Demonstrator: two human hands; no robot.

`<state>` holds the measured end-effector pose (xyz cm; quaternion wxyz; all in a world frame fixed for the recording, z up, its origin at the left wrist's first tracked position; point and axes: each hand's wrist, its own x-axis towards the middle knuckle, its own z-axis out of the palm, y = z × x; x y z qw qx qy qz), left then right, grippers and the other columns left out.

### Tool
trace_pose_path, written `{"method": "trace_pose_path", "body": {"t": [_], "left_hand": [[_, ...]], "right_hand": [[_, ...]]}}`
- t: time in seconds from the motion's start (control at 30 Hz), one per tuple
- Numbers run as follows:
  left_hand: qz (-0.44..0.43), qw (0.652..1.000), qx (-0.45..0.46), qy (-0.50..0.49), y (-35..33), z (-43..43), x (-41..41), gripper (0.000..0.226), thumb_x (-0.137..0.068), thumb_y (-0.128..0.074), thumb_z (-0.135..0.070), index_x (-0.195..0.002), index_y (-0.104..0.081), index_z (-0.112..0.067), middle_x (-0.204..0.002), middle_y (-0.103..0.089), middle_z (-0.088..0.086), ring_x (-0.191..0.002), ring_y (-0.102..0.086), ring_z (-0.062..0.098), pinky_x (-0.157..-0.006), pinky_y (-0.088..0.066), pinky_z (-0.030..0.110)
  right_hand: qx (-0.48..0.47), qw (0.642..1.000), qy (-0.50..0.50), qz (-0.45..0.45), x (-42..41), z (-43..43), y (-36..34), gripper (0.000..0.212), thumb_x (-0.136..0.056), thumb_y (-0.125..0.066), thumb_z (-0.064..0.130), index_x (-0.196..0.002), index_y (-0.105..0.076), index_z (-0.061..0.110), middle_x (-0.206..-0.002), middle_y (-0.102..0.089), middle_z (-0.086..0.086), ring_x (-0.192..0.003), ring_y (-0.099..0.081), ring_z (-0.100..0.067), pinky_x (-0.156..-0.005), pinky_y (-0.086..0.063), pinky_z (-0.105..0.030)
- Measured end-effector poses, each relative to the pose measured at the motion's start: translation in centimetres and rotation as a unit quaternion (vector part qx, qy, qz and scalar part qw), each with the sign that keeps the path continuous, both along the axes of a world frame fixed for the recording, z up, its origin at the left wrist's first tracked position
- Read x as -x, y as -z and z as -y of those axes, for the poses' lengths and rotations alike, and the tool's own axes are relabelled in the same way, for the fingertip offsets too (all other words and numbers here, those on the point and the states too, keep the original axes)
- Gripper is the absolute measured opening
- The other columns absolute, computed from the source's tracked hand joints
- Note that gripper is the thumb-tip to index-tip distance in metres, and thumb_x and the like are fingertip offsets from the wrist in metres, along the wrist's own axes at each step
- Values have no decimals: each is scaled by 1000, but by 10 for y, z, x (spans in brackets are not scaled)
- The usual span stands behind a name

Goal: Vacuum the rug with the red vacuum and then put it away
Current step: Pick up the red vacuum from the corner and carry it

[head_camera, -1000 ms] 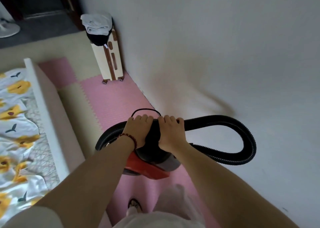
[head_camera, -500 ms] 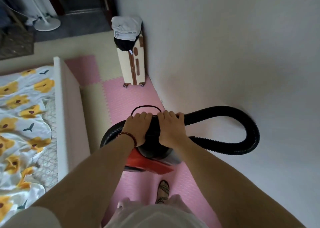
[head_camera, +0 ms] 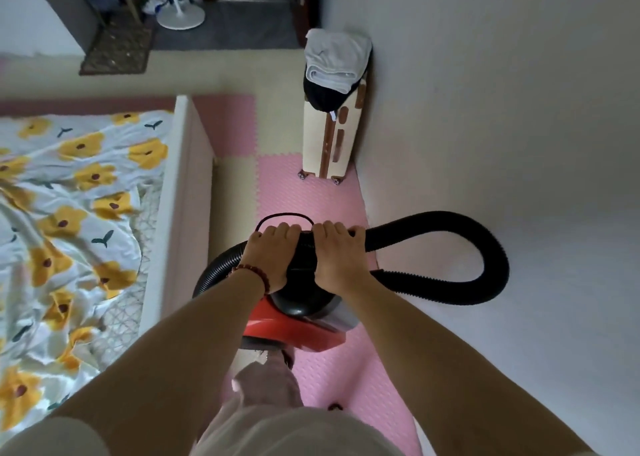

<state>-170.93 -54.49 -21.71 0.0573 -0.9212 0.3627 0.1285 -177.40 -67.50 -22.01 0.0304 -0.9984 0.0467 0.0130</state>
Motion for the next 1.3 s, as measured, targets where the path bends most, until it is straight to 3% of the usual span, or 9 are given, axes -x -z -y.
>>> {"method": "trace_pose_path", "body": {"t": [0.23,0.43,0.63,0.9,1.3], "left_hand": [[27,999,7,-16,0,-3,-121,75,-74,-67,-21,-136,-26,-13,-128,-43,3,-115,-47,22,-100,-41,36],[34,999,2,-14,-8,10,-206,77,-75,-66,-21,-138,-24,-14,-130,-42,3,-119,-44,23,-105,-37,37],[18,998,-11,-53,-9,41,-281,78,-72,-68,-22,-137,-26,-15,-127,-44,2,-116,-47,22,-98,-42,37],[25,995,-15,-95,-14,84,-377,75,-72,-67,-21,-136,-27,-16,-127,-43,1,-116,-46,23,-95,-44,37],[2,990,28,-135,0,83,-527,73,-71,-69,-19,-132,-29,-19,-124,-44,-1,-115,-47,21,-97,-43,37]], "right_hand": [[-14,999,-42,-30,-130,1,-11,53,-68,-65,19,-117,-47,10,-106,-54,-3,-97,-51,-23,-90,-32,-42],[-15,999,-26,26,-214,14,-1,56,-46,-76,17,-98,-59,9,-85,-58,-3,-77,-56,-25,-77,-40,-41],[-29,996,-76,-27,-298,51,-9,55,-67,-66,19,-118,-48,10,-108,-55,-3,-102,-52,-25,-91,-33,-44],[-33,994,-106,0,-406,98,-6,49,-62,-67,14,-108,-52,10,-95,-57,-3,-89,-55,-25,-85,-36,-43],[-13,988,-144,-50,-563,99,-16,50,-70,-63,17,-117,-46,13,-107,-53,-1,-101,-51,-22,-95,-31,-40]]}}
